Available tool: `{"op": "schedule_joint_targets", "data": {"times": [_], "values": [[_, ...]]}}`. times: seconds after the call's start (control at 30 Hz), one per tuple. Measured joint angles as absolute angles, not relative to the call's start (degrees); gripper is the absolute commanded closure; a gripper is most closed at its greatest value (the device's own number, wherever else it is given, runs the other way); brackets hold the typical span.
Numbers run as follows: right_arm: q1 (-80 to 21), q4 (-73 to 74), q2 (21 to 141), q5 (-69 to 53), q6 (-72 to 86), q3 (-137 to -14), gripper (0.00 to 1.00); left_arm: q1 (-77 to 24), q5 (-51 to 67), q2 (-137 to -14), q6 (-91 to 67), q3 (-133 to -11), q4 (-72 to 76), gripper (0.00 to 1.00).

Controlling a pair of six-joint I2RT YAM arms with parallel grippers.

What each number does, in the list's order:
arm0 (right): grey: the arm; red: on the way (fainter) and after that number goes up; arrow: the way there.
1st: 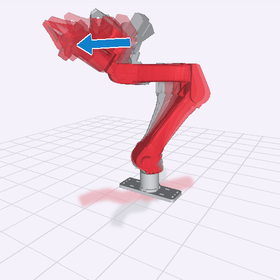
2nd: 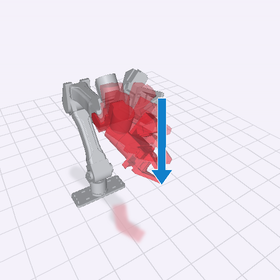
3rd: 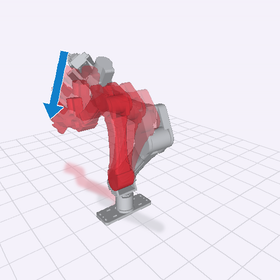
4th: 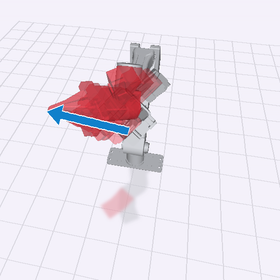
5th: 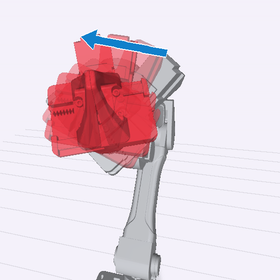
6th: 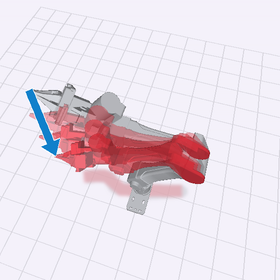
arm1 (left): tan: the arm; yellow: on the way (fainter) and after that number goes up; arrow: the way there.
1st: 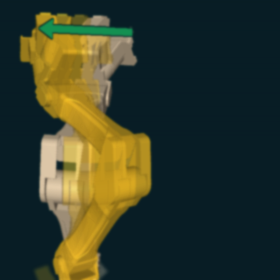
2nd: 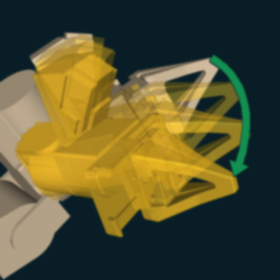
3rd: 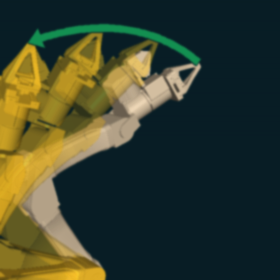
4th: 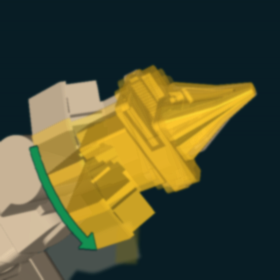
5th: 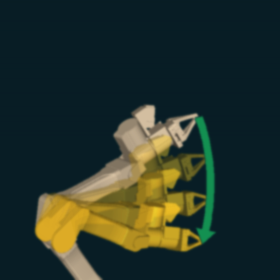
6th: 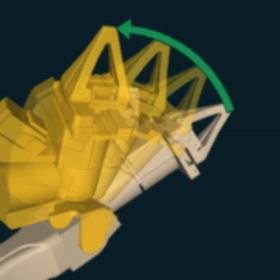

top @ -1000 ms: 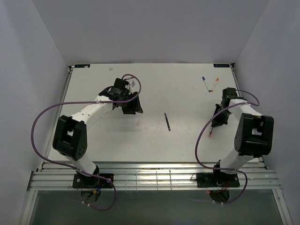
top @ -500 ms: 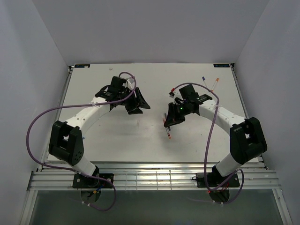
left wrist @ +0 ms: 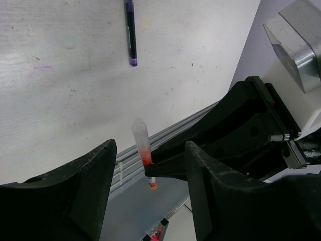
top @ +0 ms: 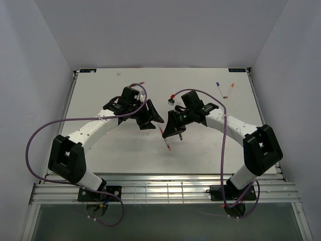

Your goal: Open the pen caps

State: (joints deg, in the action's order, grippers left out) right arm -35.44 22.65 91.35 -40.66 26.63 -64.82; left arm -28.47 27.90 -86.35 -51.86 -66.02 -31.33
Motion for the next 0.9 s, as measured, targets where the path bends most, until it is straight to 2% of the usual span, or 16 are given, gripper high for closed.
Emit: {"op": "schedule_joint_targets", "data": {"times": [0.17, 0.3, 0.63, 0.67, 0.7, 0.8, 0.9], "values": [[-36.86, 20.78, 91.33, -41.1, 28.34, -64.82, 0.92, -29.5, 26.98, -86.35, -52.47, -65.93, -31.46, 0.34], [-37.32, 19.94, 91.05, -41.12, 29.41, -64.82, 0.92, -30.15, 26.04, -86.37, -52.62, -65.93, -31.77, 0.38], [-37.36, 17.15, 89.82, -41.1, 31.55, -64.82, 0.91, -30.52, 24.82, -86.37, -52.56, -65.93, -32.71, 0.74], [-37.36, 16.99, 89.82, -41.08, 31.59, -64.82, 0.89, -30.52, 24.73, -86.37, -52.66, -65.93, -32.73, 0.81], [-37.39, 16.95, 89.82, -41.06, 31.62, -64.82, 0.81, -30.52, 24.8, -86.37, -52.84, -65.93, -32.58, 0.84], [-37.52, 16.93, 89.82, -40.93, 31.77, -64.82, 0.68, -30.57, 24.75, -86.37, -52.6, -65.95, -32.56, 0.94], [-37.63, 16.47, 89.86, -41.32, 31.57, -64.95, 0.64, -30.59, 24.47, -86.37, -52.34, -65.95, -32.99, 0.99]]}}
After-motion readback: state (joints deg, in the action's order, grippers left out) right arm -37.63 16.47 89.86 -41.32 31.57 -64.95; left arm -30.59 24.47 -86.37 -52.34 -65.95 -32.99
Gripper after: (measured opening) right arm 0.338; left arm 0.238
